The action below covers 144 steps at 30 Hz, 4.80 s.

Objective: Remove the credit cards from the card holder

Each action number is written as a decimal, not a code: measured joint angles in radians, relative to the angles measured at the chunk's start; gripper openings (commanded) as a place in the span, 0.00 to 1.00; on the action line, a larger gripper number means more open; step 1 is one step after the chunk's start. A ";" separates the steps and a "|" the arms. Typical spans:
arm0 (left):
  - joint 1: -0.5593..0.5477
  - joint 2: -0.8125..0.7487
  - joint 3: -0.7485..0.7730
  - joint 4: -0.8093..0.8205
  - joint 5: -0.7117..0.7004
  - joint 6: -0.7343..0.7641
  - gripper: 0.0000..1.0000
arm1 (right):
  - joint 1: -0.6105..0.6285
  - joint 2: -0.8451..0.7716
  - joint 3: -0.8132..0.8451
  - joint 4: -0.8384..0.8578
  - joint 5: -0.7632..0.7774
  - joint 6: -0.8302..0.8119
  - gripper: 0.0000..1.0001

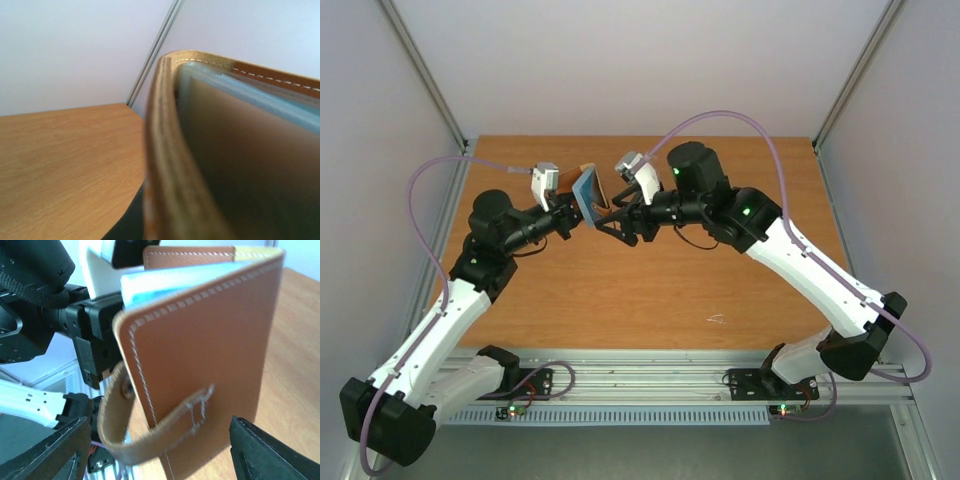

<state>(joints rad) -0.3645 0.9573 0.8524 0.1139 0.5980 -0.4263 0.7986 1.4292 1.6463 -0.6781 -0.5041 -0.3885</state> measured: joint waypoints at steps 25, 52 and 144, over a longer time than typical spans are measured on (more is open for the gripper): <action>-0.002 -0.001 0.000 -0.062 -0.038 0.039 0.00 | 0.108 0.049 -0.021 0.077 0.556 0.006 0.19; -0.023 0.008 -0.030 0.063 0.063 0.034 0.54 | 0.150 0.149 0.200 -0.187 0.729 0.020 0.01; 0.045 0.064 -0.002 0.111 0.432 0.016 0.00 | -0.168 -0.047 -0.212 0.158 -0.312 0.043 0.13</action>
<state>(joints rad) -0.3191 1.0214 0.8505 0.2245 1.0298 -0.4107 0.6304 1.3823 1.4338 -0.5205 -0.8162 -0.3454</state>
